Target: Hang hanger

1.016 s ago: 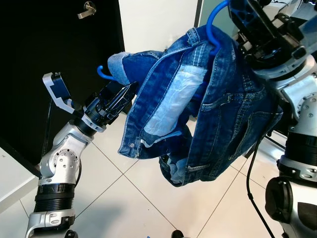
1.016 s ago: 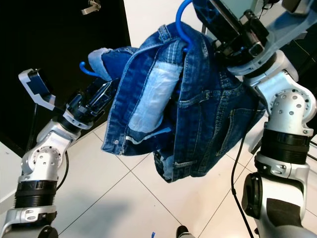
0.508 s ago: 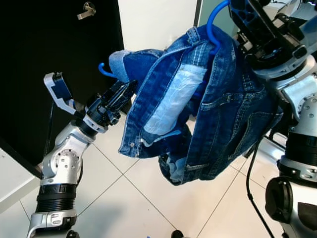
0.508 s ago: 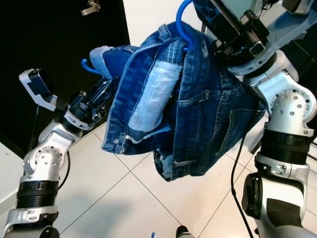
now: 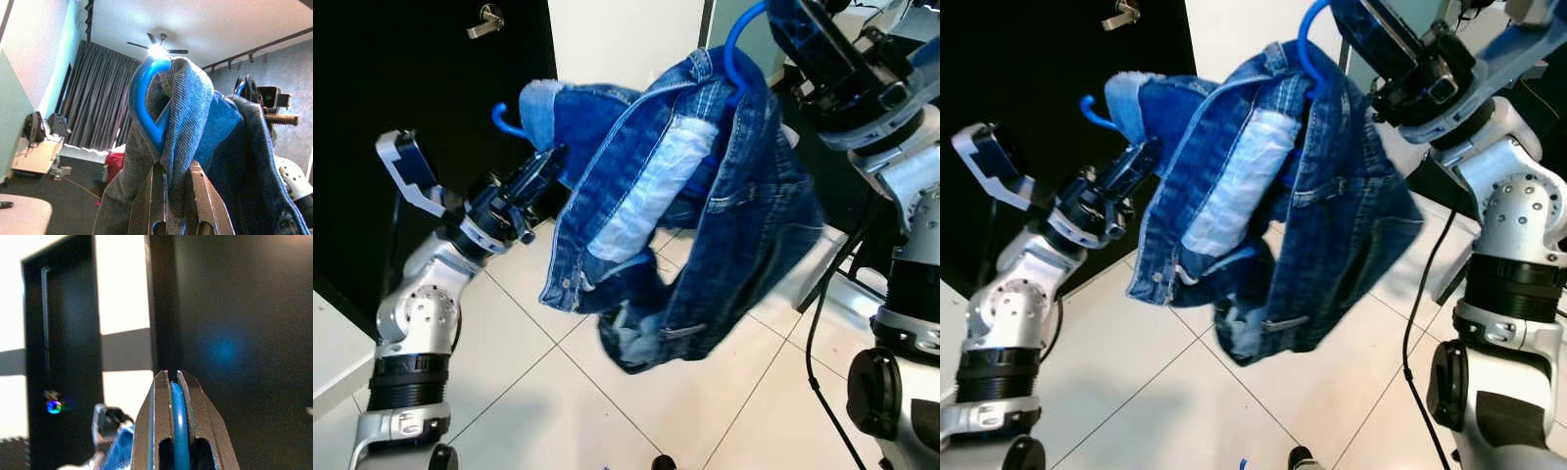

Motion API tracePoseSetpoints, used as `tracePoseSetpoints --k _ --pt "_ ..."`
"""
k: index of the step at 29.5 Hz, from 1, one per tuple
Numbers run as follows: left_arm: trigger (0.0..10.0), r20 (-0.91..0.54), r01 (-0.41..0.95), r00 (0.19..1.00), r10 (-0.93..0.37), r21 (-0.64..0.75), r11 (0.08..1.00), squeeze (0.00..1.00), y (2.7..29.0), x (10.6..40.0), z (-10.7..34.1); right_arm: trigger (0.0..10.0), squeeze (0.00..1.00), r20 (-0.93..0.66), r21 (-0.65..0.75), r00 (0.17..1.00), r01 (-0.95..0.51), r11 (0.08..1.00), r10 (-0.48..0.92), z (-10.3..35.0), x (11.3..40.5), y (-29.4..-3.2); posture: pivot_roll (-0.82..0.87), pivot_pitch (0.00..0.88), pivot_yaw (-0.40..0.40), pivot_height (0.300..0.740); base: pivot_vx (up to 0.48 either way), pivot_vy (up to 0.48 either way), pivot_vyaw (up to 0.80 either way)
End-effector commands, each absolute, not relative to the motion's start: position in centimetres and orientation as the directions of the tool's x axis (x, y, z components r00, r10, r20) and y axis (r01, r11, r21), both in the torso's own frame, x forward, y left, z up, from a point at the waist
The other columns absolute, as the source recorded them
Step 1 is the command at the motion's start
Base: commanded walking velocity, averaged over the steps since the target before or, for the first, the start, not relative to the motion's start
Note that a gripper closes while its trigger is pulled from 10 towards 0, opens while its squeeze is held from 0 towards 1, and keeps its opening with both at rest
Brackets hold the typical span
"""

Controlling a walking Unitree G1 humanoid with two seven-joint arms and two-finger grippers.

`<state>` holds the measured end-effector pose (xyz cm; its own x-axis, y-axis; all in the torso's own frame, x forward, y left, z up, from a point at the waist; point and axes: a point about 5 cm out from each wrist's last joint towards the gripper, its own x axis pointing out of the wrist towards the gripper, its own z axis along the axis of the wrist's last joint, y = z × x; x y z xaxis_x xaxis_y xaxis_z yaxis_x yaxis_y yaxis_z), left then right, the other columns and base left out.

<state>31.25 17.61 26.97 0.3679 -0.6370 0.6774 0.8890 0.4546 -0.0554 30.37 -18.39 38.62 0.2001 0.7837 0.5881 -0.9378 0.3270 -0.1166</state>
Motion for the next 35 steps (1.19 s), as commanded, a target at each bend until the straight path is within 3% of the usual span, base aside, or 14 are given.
tracePoseSetpoints --k 1,8,9,11,12,15,16,18,19,21,22,32,33,35 --pt "0.0 0.715 0.863 0.388 -0.581 -0.061 0.501 0.00 19.7 31.1 27.7 0.0 0.00 0.580 -0.129 0.275 -0.899 0.420 0.767 38.6 30.5 -19.5 0.03 0.110 0.011 0.740 0.000 0.000 0.00" --pt "0.6 0.727 0.872 0.366 -0.581 -0.049 0.488 0.00 20.0 30.8 28.3 0.0 0.00 0.530 -0.088 0.395 -0.854 0.512 0.750 37.3 31.4 -20.1 0.03 0.111 0.012 0.740 0.000 0.000 0.00" --pt "5.5 0.717 0.875 0.371 -0.590 -0.059 0.480 0.00 19.6 30.9 27.9 0.0 0.00 0.530 -0.072 0.419 -0.844 0.531 0.737 37.0 31.5 -20.2 0.03 0.112 0.015 0.740 0.000 0.000 0.00" --pt "5.5 0.717 0.875 0.371 -0.590 -0.059 0.480 0.00 19.6 30.9 27.9 0.0 0.00 0.530 -0.072 0.419 -0.844 0.531 0.737 37.0 31.5 -20.2 0.03 0.112 0.015 0.740 0.000 0.000 0.00" --pt "10.0 0.704 0.887 0.369 -0.607 -0.070 0.457 0.00 19.0 30.9 27.4 0.0 0.00 0.536 -0.061 0.429 -0.840 0.540 0.727 36.8 31.6 -20.3 0.03 0.112 0.016 0.740 0.000 0.000 0.00" --pt "10.0 0.679 0.917 0.343 -0.649 -0.092 0.389 0.00 17.5 30.7 26.4 0.0 0.00 0.551 -0.053 0.430 -0.838 0.544 0.715 36.8 31.5 -20.3 0.03 0.112 0.017 0.740 0.000 0.000 0.00" --pt "10.0 0.673 0.929 0.327 -0.663 -0.099 0.358 0.60 16.5 30.5 26.1 0.0 0.00 0.558 -0.053 0.420 -0.843 0.535 0.716 36.8 31.4 -20.2 0.02 0.112 0.017 0.740 0.000 0.000 0.00" --pt "10.0 0.670 0.935 0.317 -0.671 -0.104 0.338 0.52 15.8 30.4 25.9 0.0 0.00 0.565 -0.056 0.406 -0.850 0.524 0.718 36.9 31.3 -20.1 0.02 0.112 0.017 0.740 0.000 0.000 0.00" --pt "10.0 0.669 0.938 0.312 -0.674 -0.106 0.329 0.13 15.3 30.3 25.8 0.0 0.00 0.569 -0.059 0.397 -0.854 0.517 0.720 37.0 31.2 -20.0 0.02 0.112 0.017 0.740 0.000 0.000 0.00" --pt "10.0 0.669 0.938 0.312 -0.674 -0.106 0.329 0.13 15.3 30.3 25.8 0.0 0.00 0.569 -0.059 0.397 -0.854 0.517 0.720 37.0 31.2 -20.0 0.02 0.112 0.017 0.740 0.000 0.000 0.00" --pt "10.0 0.666 0.940 0.311 -0.678 -0.109 0.324 0.00 14.9 30.3 25.7 0.0 0.00 0.575 -0.060 0.388 -0.858 0.511 0.720 37.0 31.1 -19.9 0.02 0.113 0.018 0.740 0.000 0.000 0.00" --pt "9.5 0.641 0.948 0.300 -0.706 -0.120 0.294 0.00 14.1 30.1 25.2 0.0 0.00 0.608 -0.067 0.358 -0.866 0.495 0.709 37.6 30.8 -19.8 0.02 0.113 0.019 0.740 0.000 0.000 0.00" --pt "0.0 0.634 0.953 0.292 -0.717 -0.126 0.276 0.00 13.8 30.0 25.0 0.0 0.00 0.614 -0.071 0.350 -0.868 0.491 0.707 37.8 30.7 -19.8 0.02 0.113 0.019 0.740 0.000 0.000 0.00" --pt "0.0 0.634 0.953 0.292 -0.717 -0.126 0.276 0.00 13.8 30.0 25.0 0.0 0.00 0.614 -0.071 0.350 -0.868 0.491 0.707 37.8 30.7 -19.8 0.02 0.113 0.019 0.740 0.000 0.000 0.00"
